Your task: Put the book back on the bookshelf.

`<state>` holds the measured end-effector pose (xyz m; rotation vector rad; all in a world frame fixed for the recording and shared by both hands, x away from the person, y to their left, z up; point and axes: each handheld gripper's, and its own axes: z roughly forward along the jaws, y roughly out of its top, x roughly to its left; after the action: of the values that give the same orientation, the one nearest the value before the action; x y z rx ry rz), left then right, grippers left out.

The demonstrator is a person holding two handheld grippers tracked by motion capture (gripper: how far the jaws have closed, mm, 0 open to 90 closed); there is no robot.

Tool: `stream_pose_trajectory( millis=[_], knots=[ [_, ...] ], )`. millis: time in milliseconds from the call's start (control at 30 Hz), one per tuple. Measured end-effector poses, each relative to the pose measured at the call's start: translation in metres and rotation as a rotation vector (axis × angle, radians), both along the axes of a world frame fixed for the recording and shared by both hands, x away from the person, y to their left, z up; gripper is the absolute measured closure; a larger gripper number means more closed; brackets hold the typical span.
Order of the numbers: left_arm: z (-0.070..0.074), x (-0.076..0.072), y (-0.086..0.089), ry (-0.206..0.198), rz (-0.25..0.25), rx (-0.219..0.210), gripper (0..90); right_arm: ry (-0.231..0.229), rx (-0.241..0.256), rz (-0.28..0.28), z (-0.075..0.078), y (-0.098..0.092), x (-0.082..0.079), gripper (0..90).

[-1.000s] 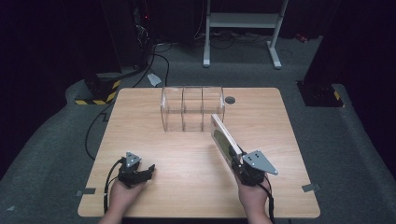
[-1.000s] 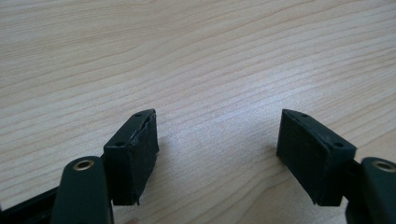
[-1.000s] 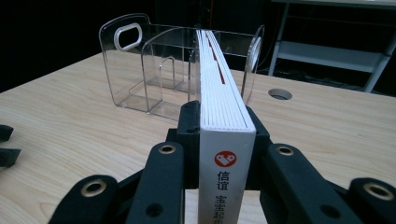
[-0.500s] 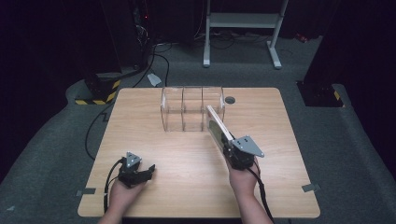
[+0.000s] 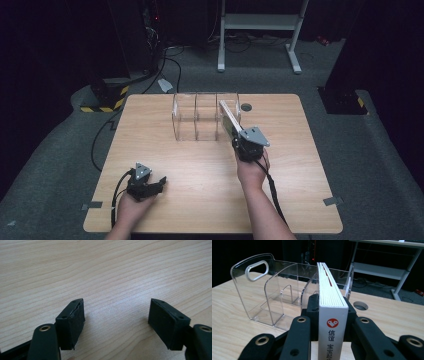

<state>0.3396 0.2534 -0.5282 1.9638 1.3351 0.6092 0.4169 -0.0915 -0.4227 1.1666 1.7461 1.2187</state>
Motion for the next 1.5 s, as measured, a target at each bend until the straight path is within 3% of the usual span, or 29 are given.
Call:
stream_pose_trajectory(
  millis=[67,300,700,1500],
  knots=[
    [0.0,0.0,0.0,0.0,-0.001,0.0,29.1,-0.002,-0.02,-0.006,0.001,0.004,0.006,75.2],
    [0.0,0.0,0.0,-0.002,-0.002,0.0,29.0,0.016,-0.002,-0.044,0.001,0.009,0.029,75.2],
    [0.0,0.0,-0.001,-0.005,-0.001,-0.001,29.3,0.03,0.004,-0.069,-0.003,0.02,0.055,75.2],
    [0.0,0.0,-0.001,-0.005,-0.003,-0.003,29.6,0.037,0.0,-0.084,-0.012,0.024,0.068,75.2]
  ],
)
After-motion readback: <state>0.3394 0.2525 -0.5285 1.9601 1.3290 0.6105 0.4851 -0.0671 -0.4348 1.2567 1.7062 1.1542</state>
